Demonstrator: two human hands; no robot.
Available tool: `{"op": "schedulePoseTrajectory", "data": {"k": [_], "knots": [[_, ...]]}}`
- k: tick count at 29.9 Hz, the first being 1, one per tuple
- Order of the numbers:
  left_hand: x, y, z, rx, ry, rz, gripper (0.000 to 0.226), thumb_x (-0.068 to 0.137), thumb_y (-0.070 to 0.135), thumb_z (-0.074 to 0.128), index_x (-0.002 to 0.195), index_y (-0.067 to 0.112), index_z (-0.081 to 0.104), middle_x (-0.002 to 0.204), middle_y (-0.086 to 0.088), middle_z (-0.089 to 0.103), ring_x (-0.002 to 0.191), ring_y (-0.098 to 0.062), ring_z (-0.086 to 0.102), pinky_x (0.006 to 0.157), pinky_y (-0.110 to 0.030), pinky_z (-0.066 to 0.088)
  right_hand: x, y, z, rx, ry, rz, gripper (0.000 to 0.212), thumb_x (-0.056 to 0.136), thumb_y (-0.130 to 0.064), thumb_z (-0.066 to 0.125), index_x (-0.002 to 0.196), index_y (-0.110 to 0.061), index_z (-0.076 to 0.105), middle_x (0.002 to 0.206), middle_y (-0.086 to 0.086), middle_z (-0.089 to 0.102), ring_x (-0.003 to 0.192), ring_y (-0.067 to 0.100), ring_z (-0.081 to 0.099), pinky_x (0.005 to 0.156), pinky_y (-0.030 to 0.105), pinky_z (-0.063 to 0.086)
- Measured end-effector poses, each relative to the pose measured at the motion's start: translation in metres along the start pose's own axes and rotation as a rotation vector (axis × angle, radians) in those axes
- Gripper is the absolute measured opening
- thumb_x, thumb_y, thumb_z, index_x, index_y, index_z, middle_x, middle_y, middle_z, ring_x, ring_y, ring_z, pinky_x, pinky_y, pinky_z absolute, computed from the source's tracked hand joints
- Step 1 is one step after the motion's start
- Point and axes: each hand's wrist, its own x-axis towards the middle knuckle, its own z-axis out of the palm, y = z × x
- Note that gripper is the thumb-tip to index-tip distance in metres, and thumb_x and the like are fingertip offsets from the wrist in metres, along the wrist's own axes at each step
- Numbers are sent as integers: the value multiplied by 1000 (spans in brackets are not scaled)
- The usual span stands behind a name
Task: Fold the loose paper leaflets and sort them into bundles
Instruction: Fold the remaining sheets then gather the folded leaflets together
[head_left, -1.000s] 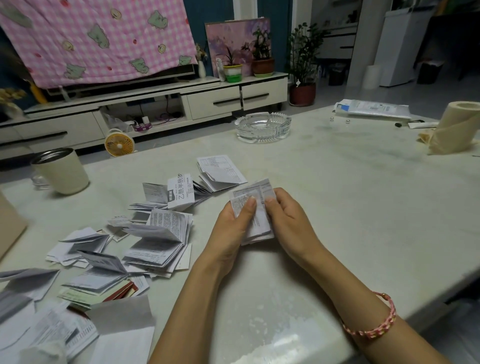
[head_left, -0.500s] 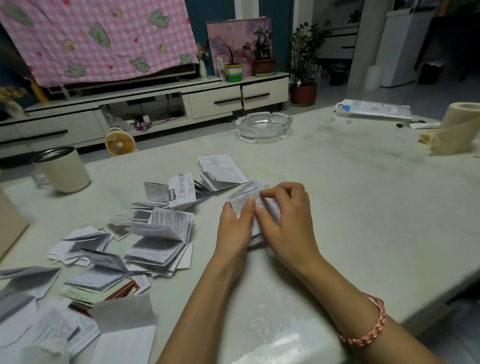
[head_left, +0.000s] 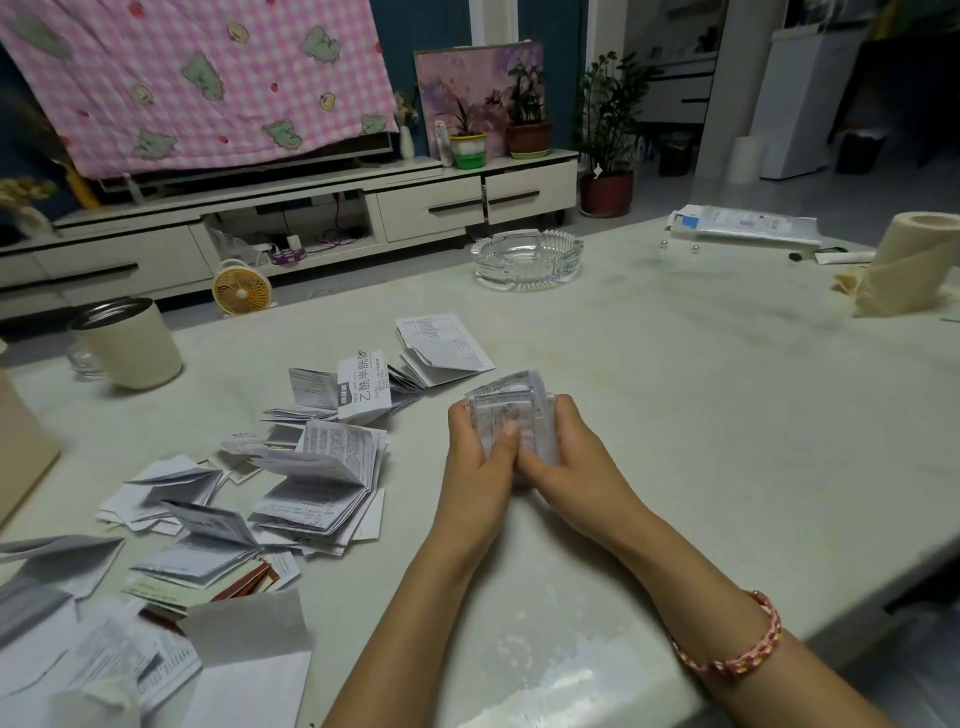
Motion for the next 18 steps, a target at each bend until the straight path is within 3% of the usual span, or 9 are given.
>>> {"op": "schedulePoseTrajectory", "data": {"k": [2,6,9,13,15,18], "knots": [[1,3,-1,-1,64,47,21,89,-1,55,95,18,51,94,4,63,80,6,61,74,-11,46,2,0,0,-63,98,-26,18,84,-9,62,97,-7,50,83,-9,57,73,6,54,60,10,40],[0,3,1,31,183,87,25,81,-5,64,73,15,51,68,5,58,58,3,50,61,-13,42,4,-2,1,-76,212,-10,18,74,-5,70,80,-2,53,67,-4,55,58,8,45,51,16,34],[2,5,2,-40,225,34,22,80,-2,67,75,15,55,72,1,62,66,-6,55,66,-22,47,4,-1,2,109,208,42,19,73,-5,74,75,-8,55,66,-2,59,59,11,51,55,23,41],[8,6,-2,-338,266,-173,12,82,3,67,93,6,63,93,-17,69,86,-30,64,83,-42,52,4,-4,-5,536,114,193,17,78,-1,71,85,-10,58,74,6,66,61,11,61,62,22,50],[10,8,-4,-364,214,-201,23,80,1,67,102,3,60,99,-20,68,90,-32,65,86,-43,53,5,-3,-5,480,122,170,20,80,1,67,84,-15,56,72,4,65,60,10,60,62,22,51],[14,11,-11,-202,136,-74,37,75,-5,70,96,20,53,92,-5,67,79,-15,64,72,-22,54,6,1,-8,205,236,-53,26,81,1,65,84,-23,55,77,-6,62,68,9,58,66,25,50]]}}
